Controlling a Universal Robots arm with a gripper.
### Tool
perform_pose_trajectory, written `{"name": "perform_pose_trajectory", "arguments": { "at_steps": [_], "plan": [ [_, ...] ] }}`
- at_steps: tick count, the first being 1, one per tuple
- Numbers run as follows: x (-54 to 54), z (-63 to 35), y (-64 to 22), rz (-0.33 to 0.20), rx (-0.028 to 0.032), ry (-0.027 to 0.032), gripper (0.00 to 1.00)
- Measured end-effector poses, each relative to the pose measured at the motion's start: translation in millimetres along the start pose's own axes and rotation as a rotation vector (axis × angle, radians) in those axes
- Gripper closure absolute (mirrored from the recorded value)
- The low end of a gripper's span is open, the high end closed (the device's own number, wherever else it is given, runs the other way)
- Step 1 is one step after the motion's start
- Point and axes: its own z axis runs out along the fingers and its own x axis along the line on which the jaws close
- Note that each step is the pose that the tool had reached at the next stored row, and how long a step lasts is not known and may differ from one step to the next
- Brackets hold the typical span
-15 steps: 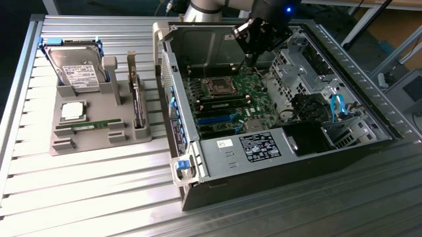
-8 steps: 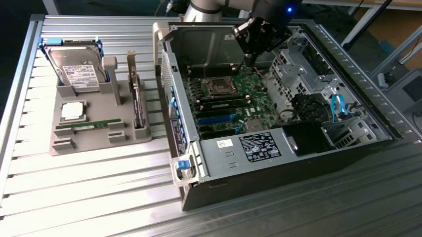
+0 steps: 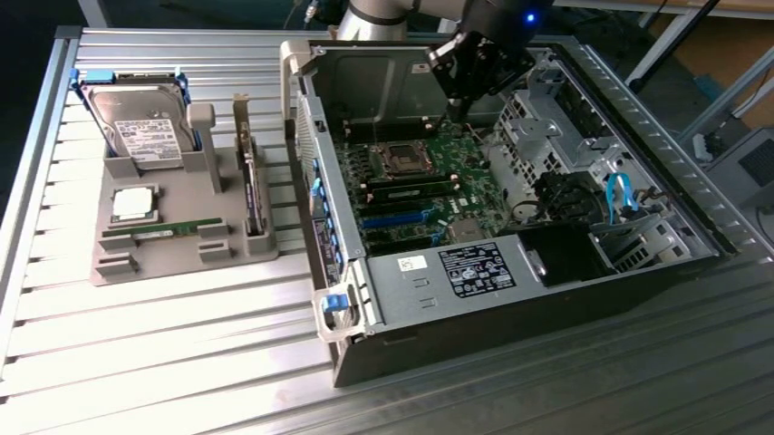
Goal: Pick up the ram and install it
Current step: 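Press down the ram until it locks into place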
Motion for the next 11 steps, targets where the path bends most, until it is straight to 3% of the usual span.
{"name": "perform_pose_trajectory", "arguments": {
  "at_steps": [11],
  "plan": [
    [4.6,0.0,0.2,0.000,0.0000,0.0000,0.90]
  ]
}}
